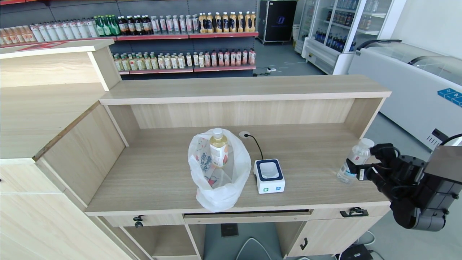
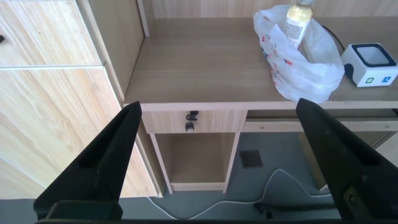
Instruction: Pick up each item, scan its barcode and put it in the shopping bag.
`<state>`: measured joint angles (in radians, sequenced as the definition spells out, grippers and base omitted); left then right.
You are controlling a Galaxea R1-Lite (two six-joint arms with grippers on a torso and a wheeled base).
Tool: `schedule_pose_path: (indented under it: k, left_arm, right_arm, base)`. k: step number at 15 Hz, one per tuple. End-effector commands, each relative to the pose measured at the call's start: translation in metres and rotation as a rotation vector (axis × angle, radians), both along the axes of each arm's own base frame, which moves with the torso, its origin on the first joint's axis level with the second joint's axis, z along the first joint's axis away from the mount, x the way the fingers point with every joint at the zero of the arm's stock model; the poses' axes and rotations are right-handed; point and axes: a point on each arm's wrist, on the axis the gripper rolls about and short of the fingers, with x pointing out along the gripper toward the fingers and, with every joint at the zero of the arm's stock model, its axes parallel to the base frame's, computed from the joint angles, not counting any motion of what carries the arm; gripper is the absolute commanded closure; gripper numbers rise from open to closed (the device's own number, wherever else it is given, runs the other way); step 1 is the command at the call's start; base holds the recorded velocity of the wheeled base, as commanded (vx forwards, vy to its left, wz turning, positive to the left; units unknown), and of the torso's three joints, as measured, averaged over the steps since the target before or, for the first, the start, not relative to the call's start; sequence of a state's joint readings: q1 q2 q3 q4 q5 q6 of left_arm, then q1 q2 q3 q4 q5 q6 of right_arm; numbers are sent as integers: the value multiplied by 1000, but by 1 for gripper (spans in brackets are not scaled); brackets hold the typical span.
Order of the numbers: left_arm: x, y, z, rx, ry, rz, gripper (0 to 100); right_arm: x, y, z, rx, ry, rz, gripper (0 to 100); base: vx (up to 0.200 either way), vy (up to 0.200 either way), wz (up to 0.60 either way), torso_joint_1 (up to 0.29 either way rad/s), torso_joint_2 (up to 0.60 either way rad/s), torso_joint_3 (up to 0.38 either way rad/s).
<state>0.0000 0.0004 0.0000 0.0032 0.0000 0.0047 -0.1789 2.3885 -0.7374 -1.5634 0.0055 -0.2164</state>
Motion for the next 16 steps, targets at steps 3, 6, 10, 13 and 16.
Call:
schedule_pose_path:
  k: [3, 6, 10, 13, 16]
  left_arm:
    - [0, 0, 0, 0, -1, 0, 0]
    - [0, 0, 0, 0, -1, 0, 0]
    - [0, 0, 0, 0, -1, 0, 0]
    - [0, 0, 0, 0, -1, 0, 0]
    - [0, 0, 0, 0, -1, 0, 0]
  right_arm:
    - [16, 4, -9, 2, -5, 18, 0]
    - [25, 3, -12, 4, -6, 18, 0]
    - [37, 1, -12, 4, -13, 18, 0]
    - [40, 0, -14, 6, -12, 18, 0]
    - [42, 1, -17, 7, -11, 44, 0]
  base:
    - [0, 0, 0, 0, 0, 0]
    - [0, 0, 0, 0, 0, 0]
    - [0, 0, 0, 0, 0, 0]
    - [0, 0, 0, 0, 0, 0]
    - [0, 0, 0, 0, 0, 0]
